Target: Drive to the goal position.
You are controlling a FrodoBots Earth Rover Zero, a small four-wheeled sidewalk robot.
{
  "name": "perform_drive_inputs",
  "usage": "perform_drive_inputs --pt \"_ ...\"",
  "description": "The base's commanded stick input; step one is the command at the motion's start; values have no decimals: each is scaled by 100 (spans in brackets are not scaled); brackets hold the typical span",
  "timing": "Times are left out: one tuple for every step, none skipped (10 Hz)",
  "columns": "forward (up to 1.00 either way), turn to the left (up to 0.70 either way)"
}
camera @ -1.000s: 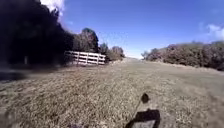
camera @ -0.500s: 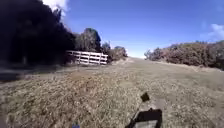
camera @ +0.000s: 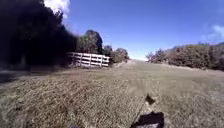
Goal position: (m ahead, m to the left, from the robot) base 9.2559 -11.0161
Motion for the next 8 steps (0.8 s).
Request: perform_drive_inputs --pt "70 -35" --pt "70 -35" --pt "70 -35" --pt "70 -35" --pt "70 0" --pt "70 0" --pt "70 0" --pt "70 0"
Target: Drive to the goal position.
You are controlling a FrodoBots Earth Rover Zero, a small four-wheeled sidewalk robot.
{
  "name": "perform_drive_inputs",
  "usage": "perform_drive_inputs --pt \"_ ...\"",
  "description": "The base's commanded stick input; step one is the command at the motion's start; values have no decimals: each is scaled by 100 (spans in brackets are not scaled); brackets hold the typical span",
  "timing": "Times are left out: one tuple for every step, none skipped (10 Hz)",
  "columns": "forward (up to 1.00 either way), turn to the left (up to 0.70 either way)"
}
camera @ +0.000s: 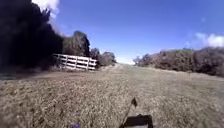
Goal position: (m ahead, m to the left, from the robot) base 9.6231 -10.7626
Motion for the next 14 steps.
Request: perform_drive_inputs --pt "70 0" --pt "70 0" --pt "70 -35" --pt "70 -35" --pt "70 -35" --pt "70 -35" --pt "70 -35" --pt "70 -35" --pt "70 -35" --pt "70 -35" --pt "70 -35" --pt "70 -35" --pt "70 -35" --pt "70 -35"
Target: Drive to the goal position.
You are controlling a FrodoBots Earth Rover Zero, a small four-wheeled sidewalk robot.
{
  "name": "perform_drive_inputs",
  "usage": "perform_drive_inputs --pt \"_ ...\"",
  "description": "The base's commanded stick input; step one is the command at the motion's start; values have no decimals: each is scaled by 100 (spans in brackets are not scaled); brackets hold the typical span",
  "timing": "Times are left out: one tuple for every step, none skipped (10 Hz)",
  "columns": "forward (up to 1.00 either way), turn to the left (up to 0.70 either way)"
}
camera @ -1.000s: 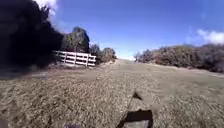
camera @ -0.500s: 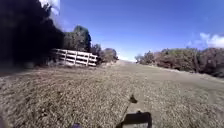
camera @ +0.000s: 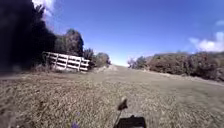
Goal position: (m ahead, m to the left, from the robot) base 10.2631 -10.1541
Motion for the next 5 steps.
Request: perform_drive_inputs --pt "70 -35" --pt "70 -35" --pt "70 -35" --pt "70 -35" --pt "70 -35"
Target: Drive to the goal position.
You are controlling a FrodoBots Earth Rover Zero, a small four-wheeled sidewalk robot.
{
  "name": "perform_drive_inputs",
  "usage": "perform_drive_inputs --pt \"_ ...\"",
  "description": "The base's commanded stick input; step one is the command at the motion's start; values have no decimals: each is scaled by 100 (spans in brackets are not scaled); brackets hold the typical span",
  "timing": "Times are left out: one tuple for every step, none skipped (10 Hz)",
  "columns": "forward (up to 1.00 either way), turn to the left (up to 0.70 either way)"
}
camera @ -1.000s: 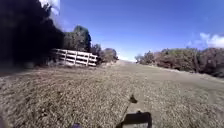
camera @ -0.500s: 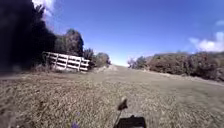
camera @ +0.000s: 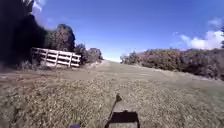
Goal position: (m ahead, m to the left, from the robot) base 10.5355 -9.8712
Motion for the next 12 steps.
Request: perform_drive_inputs --pt "70 -35" --pt "70 -35" --pt "70 -35" --pt "70 -35" --pt "70 -35" --pt "70 -35" --pt "70 -35" --pt "70 -35" --pt "70 -35" --pt "70 -35" --pt "70 -35" --pt "70 -35"
